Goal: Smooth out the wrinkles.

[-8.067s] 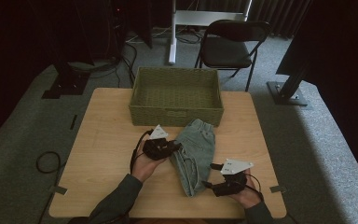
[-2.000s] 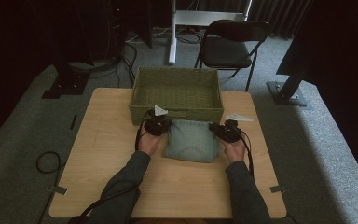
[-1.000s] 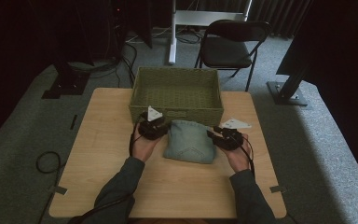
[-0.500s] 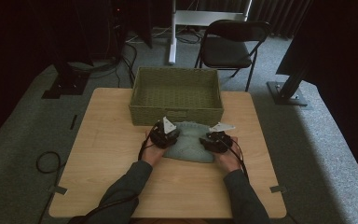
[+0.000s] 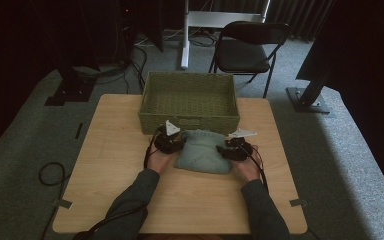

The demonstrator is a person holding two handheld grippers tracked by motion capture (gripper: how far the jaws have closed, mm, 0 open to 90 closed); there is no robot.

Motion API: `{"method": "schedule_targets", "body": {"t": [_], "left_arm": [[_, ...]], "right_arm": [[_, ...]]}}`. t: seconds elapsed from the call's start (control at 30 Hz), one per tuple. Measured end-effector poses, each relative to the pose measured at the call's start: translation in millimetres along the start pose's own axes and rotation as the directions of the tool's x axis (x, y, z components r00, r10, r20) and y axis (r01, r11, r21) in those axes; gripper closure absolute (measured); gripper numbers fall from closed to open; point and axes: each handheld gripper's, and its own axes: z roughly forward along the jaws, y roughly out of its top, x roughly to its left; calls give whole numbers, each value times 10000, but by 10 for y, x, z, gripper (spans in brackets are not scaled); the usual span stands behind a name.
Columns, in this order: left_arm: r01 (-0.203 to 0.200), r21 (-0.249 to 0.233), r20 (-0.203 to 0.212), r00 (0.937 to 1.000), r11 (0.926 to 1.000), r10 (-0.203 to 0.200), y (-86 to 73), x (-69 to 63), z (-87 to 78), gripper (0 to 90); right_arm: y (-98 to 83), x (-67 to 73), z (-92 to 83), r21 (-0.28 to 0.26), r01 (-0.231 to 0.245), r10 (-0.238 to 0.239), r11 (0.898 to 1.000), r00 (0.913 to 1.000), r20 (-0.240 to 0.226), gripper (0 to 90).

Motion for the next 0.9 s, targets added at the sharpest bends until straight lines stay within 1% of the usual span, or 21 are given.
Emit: {"method": "schedule_targets", "body": {"t": [0.03, 0.07, 0.1, 0.13, 0.2, 0.23, 0.3, 0.37, 0.43, 0.6, 0.7, 0.83, 0.9], "left_arm": [[164, -33, -90, 9998, 9999, -164, 12, 47, -23, 565], [205, -39, -240, 9995, 9998, -206, 21, 86, -43, 572], [205, -39, -240, 9995, 9998, -206, 21, 86, -43, 571], [262, -17, -326, 9991, 9997, -263, 25, 130, -70, 571], [325, 54, -246, 9992, 9995, -323, 22, 198, -106, 578], [316, 108, -138, 9994, 9994, -315, 18, 226, -121, 578], [195, 177, -89, 9998, 9997, -194, 5, 260, -147, 578], [205, 236, 6, 9998, 9995, -205, -10, 294, -167, 578], [340, 175, 77, 9994, 9993, -341, -27, 336, -188, 577], [632, 56, -15, 9980, 9980, -632, -40, 428, -242, 572], [850, -111, -40, 9964, 9963, -851, -36, 480, -290, 569], [1074, -221, -95, 9941, 9940, -1076, -31, 541, -337, 561], [1130, -260, -150, 9934, 9933, -1134, -31, 570, -363, 557]], "right_arm": [[5, -13, -17, -49, -38, 38, 10000, 10000, 37, 495], [10, -26, -35, -107, -76, 77, 9999, 9999, 68, 496], [10, -26, -35, -107, -76, 77, 9999, 9999, 68, 496], [16, -36, -53, -165, -114, 115, 9998, 9999, 97, 496], [30, -65, -89, -285, -137, 143, 9995, 9997, 176, 497], [37, -81, -105, -333, -187, 193, 9993, 9997, 172, 497], [49, -112, -136, -434, -301, 310, 9986, 9993, 194, 495], [63, -135, -161, -492, -317, 330, 9983, 9991, 249, 495], [77, -153, -185, -537, -308, 324, 9981, 9990, 292, 492], [89, -210, -239, -685, -391, 415, 9969, 9986, 340, 482], [92, -230, -262, -684, -378, 407, 9969, 9983, 411, 482], [92, -253, -283, -657, -389, 422, 9971, 9979, 489, 480], [89, -263, -292, -675, -456, 489, 9967, 9976, 485, 479]]}}
